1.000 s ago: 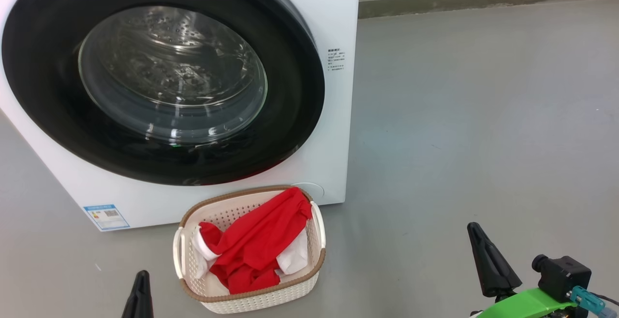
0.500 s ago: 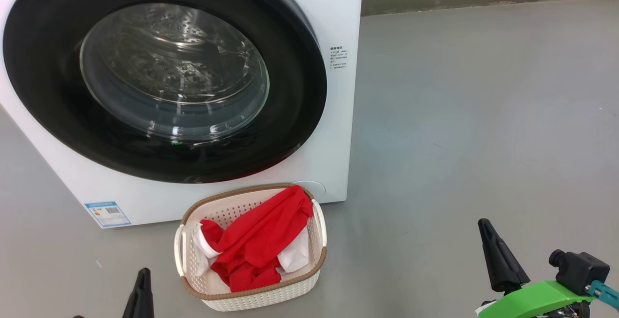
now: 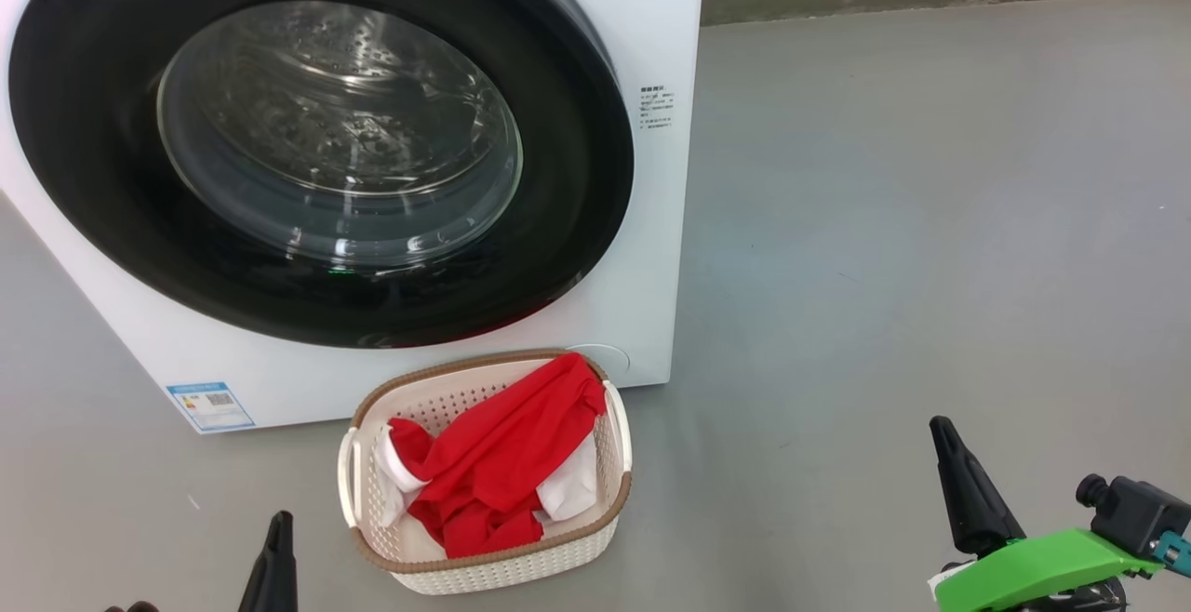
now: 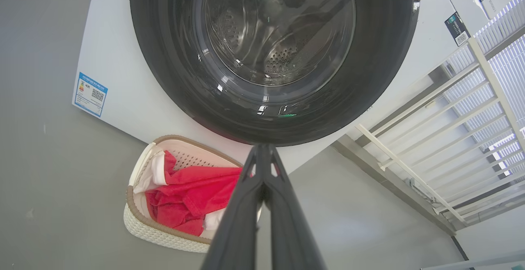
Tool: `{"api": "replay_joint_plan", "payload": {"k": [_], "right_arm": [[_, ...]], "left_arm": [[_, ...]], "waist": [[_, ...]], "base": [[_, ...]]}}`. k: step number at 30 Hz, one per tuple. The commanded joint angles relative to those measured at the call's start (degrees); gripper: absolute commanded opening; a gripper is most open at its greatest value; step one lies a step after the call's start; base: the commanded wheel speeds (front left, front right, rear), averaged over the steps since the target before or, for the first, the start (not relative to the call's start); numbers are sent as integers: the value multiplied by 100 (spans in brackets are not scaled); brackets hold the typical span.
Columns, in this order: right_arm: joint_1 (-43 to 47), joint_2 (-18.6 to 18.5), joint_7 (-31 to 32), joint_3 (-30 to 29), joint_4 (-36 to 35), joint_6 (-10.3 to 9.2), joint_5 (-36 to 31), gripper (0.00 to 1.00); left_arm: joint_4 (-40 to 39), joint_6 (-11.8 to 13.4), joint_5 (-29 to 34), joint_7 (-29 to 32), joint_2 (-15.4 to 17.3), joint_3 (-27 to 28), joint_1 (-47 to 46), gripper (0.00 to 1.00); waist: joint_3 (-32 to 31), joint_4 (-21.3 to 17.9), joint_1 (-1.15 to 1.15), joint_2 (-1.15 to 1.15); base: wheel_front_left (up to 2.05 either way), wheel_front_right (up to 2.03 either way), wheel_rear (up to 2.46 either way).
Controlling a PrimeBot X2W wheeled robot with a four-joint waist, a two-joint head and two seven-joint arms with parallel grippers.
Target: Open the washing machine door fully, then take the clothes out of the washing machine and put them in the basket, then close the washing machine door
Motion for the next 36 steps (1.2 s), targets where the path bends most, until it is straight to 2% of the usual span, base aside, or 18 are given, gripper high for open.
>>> {"api": "replay_joint_plan", "payload": {"k": [1,36], "right_arm": [[-296,-71,30,-10,-122,-8,202,0],[-502,-93,588,-242,-25,-14,2375,0]], "left_arm": [[-90,-55,-172,51,31,133,-250,0],[218,-301,-2194,598,27,274,-616,0]], "waist": [[4,4,0,0],[82,85,-1,0]], "base": [[0,0,0],[0,0,0]]}}
